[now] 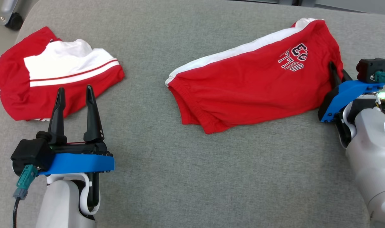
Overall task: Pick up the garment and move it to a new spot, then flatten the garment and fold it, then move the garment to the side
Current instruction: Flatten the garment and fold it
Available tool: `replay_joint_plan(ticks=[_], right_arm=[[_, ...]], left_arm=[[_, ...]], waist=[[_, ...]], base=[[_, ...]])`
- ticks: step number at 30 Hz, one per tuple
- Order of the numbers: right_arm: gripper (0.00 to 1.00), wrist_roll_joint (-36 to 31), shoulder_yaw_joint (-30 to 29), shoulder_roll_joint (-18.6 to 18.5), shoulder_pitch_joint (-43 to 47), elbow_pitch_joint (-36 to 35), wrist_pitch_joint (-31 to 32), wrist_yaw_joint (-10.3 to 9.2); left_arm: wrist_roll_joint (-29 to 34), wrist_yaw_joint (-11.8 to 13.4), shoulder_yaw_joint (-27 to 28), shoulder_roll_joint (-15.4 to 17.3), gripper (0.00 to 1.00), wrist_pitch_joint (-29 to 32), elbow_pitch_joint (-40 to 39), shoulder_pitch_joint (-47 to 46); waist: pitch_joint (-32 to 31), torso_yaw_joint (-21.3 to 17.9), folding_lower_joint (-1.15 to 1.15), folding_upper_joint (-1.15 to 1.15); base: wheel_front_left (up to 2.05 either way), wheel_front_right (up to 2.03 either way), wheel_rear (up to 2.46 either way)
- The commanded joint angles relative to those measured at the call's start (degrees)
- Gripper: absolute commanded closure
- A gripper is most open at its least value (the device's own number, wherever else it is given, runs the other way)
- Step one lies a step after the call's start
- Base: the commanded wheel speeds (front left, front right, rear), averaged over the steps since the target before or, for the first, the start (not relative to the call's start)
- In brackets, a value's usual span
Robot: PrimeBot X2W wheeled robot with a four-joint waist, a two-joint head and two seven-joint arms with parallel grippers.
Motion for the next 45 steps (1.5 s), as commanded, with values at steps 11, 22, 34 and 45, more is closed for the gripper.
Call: replay_joint_plan(ticks=[11, 22, 34, 45], right_arm=[[1.00, 8.5, -2.3, 3.3, 12.4, -11.9, -1.6, 0.01], [1.00, 15.1, -7.6, 0.9, 28.7, -24.2, -1.6, 0.01], [1.00, 15.2, -10.0, 1.8, 29.6, -27.7, -1.6, 0.01], [1.00, 15.3, 1.4, 5.8, 22.0, -33.2, -1.6, 0.01]], left_arm=[[2.0, -0.1, 1.3, 0.1, 0.00, -0.3, 0.2, 3.0], [2.5, -0.1, 1.2, 0.0, 0.00, -0.3, 0.0, 6.7], [2.1, -0.1, 0.8, -0.1, 0.00, -0.3, 0.3, 7.8], [1.9, -0.1, -0.1, -0.2, 0.00, -0.3, 0.3, 7.6]], waist=[[-5.9, -6.6, 0.00, 0.00], [-10.1, -10.6, 0.00, 0.00], [-11.2, -10.2, 0.00, 0.00], [-12.0, -7.6, 0.00, 0.00]], base=[[0.00, 0.00, 0.00], [0.00, 0.00, 0.00], [0.00, 0.00, 0.00], [0.00, 0.00, 0.00]])
